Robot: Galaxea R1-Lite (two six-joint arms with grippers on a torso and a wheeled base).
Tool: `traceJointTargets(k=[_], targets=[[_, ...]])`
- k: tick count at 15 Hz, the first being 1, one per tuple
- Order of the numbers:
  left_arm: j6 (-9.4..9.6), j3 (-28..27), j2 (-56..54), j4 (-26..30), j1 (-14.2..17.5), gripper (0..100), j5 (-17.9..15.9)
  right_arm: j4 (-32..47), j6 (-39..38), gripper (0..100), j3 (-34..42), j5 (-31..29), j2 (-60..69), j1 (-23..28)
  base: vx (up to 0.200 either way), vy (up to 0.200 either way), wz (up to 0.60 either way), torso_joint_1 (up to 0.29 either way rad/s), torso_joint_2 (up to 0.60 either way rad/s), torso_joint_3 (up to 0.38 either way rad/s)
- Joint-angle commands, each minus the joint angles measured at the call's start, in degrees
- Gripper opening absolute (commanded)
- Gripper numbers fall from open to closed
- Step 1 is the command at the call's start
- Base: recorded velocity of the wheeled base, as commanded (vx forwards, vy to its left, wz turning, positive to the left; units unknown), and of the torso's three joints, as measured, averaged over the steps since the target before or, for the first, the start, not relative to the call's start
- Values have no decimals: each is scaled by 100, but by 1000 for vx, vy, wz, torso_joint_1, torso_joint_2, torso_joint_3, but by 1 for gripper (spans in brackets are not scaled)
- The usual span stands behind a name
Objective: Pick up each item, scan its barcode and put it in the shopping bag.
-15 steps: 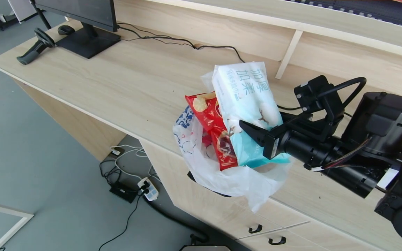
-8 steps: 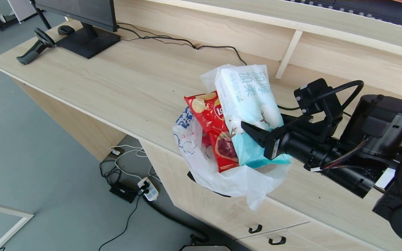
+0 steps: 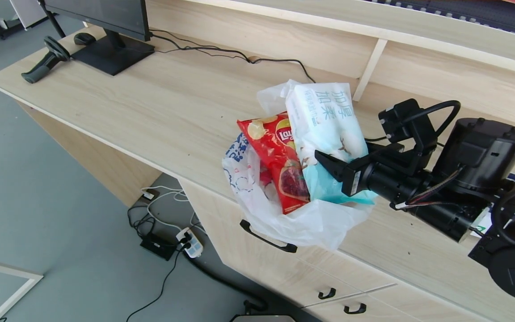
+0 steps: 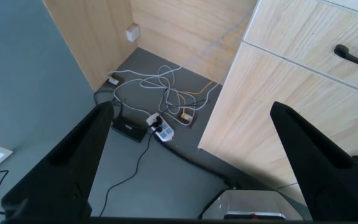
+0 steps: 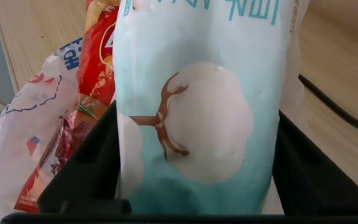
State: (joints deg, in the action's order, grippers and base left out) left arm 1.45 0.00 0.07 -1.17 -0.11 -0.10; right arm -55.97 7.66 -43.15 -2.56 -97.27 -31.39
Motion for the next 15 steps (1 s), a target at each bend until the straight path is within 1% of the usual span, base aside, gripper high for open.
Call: traceJointTargets(k=[1, 5, 9, 11, 13, 14, 15], targets=[[-4, 0, 1, 3, 2, 100, 1, -2, -1, 100, 70, 10, -11, 1, 0, 0, 0, 0, 0, 0], [-4, 0, 1, -6, 2, 100, 1, -72, -27, 100, 106, 27, 85, 1, 0, 0, 0, 0, 0, 0], [4, 0, 1, 3, 2, 100, 1, -81, -10, 100, 316, 10, 516, -7, 0, 0, 0, 0, 0, 0], [4, 0, 1, 3, 2, 100, 1, -169, 43, 100, 730, -25, 876, -104, 0, 0, 0, 0, 0, 0], [4, 0, 1, 3, 2, 100, 1, -169, 78, 100, 1169, -60, 1210, -113, 0, 0, 0, 0, 0, 0], [4, 0, 1, 3, 2, 100, 1, -178, 61, 100, 1503, -60, 1421, -113, 0, 0, 0, 0, 0, 0], [4, 0, 1, 3, 2, 100, 1, -178, 69, 100, 1635, -60, 1571, -113, 0, 0, 0, 0, 0, 0]])
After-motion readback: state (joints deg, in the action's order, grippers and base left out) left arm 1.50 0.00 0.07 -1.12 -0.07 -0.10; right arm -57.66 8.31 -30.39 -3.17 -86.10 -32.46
